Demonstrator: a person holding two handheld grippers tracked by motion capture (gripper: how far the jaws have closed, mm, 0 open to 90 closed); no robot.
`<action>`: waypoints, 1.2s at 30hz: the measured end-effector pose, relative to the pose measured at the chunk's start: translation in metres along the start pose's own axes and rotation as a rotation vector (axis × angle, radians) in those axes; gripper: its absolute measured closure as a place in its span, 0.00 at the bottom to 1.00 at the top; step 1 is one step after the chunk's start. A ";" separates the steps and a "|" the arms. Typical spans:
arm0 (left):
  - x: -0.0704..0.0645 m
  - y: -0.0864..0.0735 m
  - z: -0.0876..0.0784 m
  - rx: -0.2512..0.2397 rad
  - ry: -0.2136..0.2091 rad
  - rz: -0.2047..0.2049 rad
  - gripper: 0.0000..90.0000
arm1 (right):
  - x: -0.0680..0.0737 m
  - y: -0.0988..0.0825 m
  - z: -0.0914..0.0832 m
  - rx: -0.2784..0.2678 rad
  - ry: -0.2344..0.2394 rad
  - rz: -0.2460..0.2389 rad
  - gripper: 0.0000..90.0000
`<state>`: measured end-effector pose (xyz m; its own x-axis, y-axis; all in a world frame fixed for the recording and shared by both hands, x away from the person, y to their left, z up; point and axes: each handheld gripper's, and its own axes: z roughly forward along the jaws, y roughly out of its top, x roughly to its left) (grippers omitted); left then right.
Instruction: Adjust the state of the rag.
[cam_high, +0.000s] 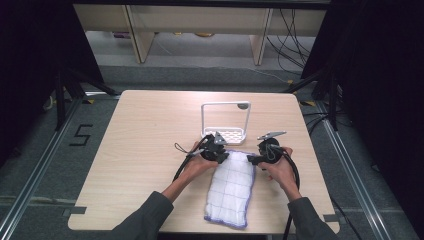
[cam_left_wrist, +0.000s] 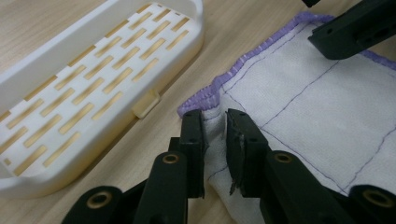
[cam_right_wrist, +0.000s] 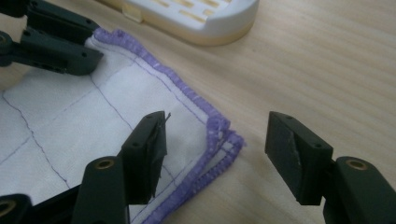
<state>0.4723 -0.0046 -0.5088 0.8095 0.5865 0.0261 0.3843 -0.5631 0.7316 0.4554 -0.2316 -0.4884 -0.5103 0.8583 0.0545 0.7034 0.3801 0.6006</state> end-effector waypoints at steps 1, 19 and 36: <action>0.000 0.000 0.000 -0.001 -0.001 0.001 0.86 | 0.001 0.000 0.001 0.017 0.006 0.005 0.44; 0.008 -0.016 -0.015 -0.022 0.012 -0.010 0.91 | 0.015 0.007 0.014 -0.021 0.083 -0.101 0.91; 0.007 -0.009 -0.034 -0.070 0.031 0.012 0.91 | 0.018 0.013 -0.004 -0.097 0.108 -0.130 0.92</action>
<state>0.4589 0.0243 -0.4916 0.7992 0.5985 0.0551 0.3423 -0.5286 0.7768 0.4532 -0.2127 -0.4763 -0.6477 0.7600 0.0532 0.5794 0.4461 0.6821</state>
